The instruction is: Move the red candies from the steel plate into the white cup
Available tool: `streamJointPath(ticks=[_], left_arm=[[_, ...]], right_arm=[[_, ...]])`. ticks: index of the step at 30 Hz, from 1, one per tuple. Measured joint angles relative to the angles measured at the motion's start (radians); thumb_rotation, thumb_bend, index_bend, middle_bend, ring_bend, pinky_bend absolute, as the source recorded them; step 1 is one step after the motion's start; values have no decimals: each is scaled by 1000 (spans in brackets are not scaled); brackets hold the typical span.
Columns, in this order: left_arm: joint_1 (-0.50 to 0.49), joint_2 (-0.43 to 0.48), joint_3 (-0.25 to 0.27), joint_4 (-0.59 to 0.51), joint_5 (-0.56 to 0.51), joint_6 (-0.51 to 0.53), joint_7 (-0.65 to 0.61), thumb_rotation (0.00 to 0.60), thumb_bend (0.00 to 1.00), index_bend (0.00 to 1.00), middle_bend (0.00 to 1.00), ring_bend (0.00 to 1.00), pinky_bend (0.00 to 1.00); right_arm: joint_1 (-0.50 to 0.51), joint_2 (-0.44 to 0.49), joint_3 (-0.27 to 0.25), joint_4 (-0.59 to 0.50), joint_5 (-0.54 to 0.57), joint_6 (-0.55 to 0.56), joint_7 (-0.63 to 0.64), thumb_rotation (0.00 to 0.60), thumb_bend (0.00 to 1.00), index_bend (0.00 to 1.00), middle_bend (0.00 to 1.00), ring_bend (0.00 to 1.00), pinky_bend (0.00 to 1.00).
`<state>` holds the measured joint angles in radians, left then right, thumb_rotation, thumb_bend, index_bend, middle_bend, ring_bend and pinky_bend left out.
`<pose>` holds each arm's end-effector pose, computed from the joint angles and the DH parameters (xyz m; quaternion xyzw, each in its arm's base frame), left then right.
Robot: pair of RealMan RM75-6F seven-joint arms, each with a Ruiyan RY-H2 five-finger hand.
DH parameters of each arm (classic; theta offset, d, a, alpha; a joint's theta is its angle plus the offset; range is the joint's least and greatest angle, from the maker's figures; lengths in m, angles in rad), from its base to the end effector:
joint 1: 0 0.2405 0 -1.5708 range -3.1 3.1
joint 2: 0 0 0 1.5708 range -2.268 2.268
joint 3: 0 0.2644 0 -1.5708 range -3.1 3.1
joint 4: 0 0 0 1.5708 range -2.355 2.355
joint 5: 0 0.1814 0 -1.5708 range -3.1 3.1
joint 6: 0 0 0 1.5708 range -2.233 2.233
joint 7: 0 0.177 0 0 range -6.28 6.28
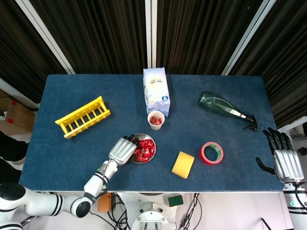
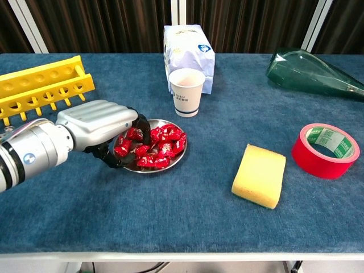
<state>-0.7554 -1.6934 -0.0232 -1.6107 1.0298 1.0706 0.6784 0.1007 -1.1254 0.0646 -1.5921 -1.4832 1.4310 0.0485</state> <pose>-0.1219 0.3062 -0.0644 -0.8108 -0.3272 -0.3079 0.3752 -0.3118 -0.2200 0.1835 0.5912 -0.4090 0.3907 0.5749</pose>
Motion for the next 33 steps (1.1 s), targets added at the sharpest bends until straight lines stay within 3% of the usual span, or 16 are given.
streamJointPath(ticks=[9,24,33], left_arm=[[6,-11,-15,15,8,1,-4,600,345,555,254,142,325],[13,38,-47,-93,51,35,-4,600,349,580,267,143,326],[-23,67,-138,-156,36,57,41,600,349,584,267,143,326]], right_arm=[[4,2,-1,0,2,-9,0,600,289,0,0,0,0],[6,4,-4,-5,2,-14,-4,600,289,0,0,0,0],[3,10,-5,-4,-2,-7,12,600,288,0,0,0,0]])
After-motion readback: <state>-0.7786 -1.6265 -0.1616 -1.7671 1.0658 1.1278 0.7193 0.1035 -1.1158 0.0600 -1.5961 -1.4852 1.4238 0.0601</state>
